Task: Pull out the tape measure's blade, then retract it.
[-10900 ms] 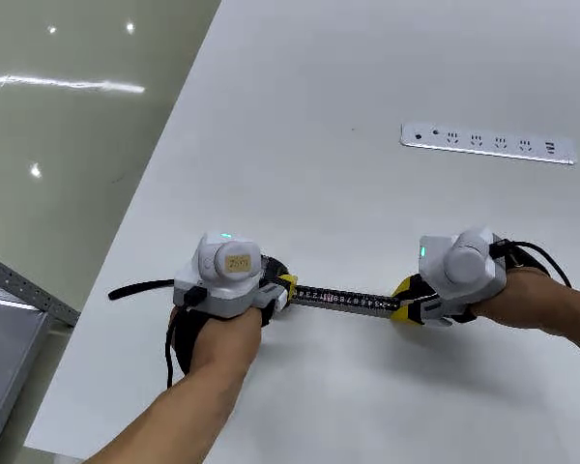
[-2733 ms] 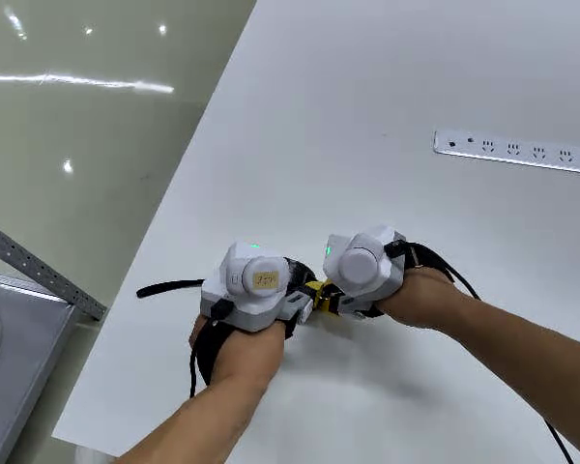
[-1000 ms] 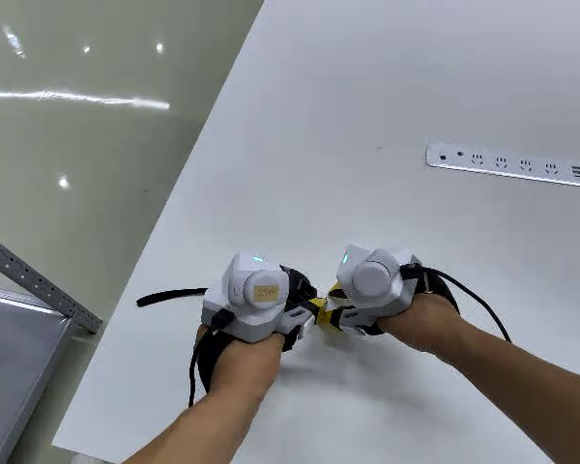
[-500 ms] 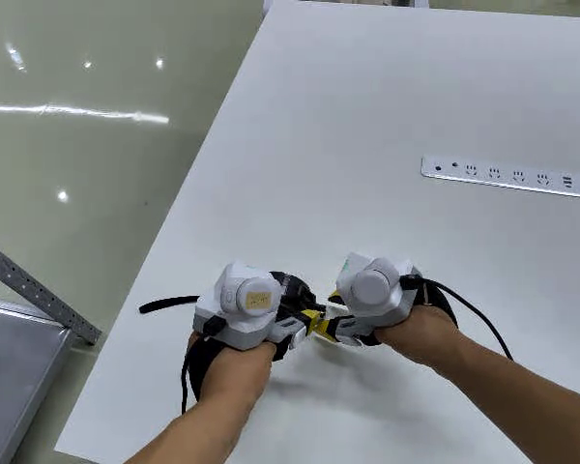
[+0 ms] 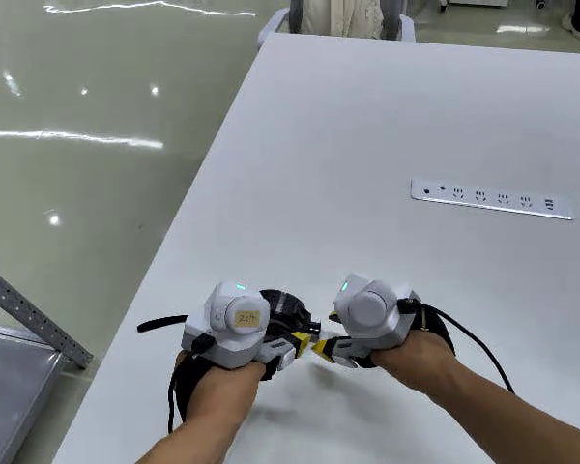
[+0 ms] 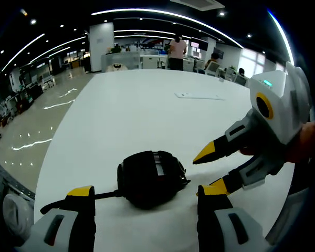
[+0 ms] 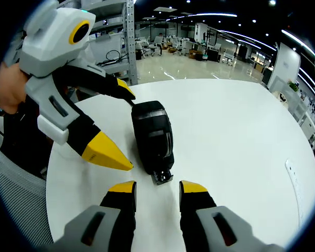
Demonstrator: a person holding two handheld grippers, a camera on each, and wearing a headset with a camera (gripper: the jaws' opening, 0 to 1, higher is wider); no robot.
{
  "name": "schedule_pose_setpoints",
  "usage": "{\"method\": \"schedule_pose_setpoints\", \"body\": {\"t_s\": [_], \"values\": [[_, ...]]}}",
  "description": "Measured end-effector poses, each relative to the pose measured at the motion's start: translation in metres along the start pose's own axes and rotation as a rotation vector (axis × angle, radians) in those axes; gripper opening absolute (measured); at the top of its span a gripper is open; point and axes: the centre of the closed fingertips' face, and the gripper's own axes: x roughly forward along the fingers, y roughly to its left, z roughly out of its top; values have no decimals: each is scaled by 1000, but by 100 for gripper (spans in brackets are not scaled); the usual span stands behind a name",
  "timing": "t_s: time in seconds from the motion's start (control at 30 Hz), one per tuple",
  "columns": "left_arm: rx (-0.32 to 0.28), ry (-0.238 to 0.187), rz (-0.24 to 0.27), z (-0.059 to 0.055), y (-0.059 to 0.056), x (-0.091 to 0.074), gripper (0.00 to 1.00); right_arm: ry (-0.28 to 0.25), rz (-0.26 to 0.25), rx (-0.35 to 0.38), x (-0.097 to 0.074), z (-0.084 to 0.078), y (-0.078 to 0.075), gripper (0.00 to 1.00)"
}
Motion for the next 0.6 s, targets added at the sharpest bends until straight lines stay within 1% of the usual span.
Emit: {"method": "schedule_pose_setpoints", "body": {"t_s": [0.23,0.33,0.37,0.6], "values": [[13,0,-10,-3,1,-6,78,-9,-30,41,-12,0,4,34],[31,-7,-17,-3,1,-10,79,-13,-47,62,-18,0,6,35],[35,-17,-24,-3,0,-12,79,-15,-53,71,-21,-1,7,35],[46,-18,-39,-6,0,-22,79,-31,-91,113,-34,1,12,36]]}}
